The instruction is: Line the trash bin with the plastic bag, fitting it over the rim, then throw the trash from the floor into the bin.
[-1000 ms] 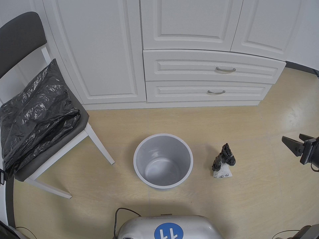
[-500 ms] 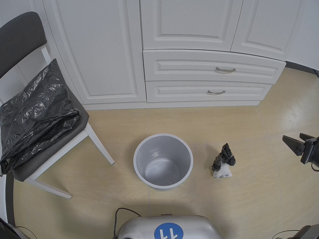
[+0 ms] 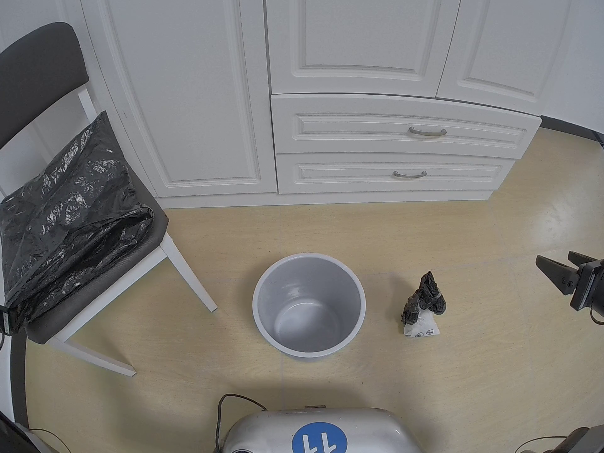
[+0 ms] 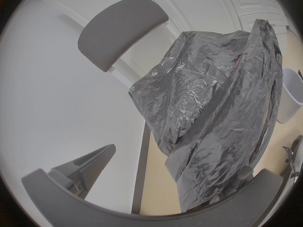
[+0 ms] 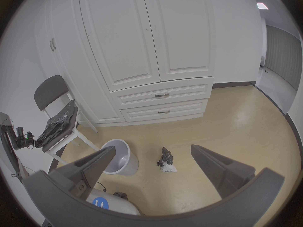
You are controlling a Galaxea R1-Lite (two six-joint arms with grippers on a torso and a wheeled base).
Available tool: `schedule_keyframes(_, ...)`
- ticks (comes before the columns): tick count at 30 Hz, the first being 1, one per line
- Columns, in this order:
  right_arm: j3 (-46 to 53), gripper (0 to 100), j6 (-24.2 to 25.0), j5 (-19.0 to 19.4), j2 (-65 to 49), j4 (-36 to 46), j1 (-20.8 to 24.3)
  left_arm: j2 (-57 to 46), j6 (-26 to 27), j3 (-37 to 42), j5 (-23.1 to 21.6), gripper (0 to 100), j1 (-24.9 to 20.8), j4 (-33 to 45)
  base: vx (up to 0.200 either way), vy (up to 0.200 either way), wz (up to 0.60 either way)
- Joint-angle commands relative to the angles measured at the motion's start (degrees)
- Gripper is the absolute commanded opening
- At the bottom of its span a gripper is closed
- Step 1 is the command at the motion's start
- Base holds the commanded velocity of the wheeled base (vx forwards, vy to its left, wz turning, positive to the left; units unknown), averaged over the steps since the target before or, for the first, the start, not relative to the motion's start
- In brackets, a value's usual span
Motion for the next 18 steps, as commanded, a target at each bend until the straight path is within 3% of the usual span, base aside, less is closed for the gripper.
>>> schedule_keyframes(1,0.02,100,-0.01,0.02,-0.14,-0.03,-0.01,0.11,-0.02,-0.2,0.04,100,-0.44,-0.08,0.0,0.0,0.0)
schedule_keyframes(12,0.02,100,-0.1,0.02,-0.14,-0.03,-0.01,1.69,0.07,-0.47,-0.49,100,-0.88,-0.26,0.0,0.0,0.0)
schedule_keyframes(13,0.02,100,-0.1,0.02,-0.14,-0.03,-0.01,1.78,0.07,-0.47,-0.67,0,-1.06,-0.26,0.0,0.0,0.0)
schedule_keyframes(18,0.2,100,-0.28,-0.07,-0.32,-0.03,-0.01,1.87,-0.02,0.15,-0.84,0,-1.76,-0.26,0.0,0.0,0.0)
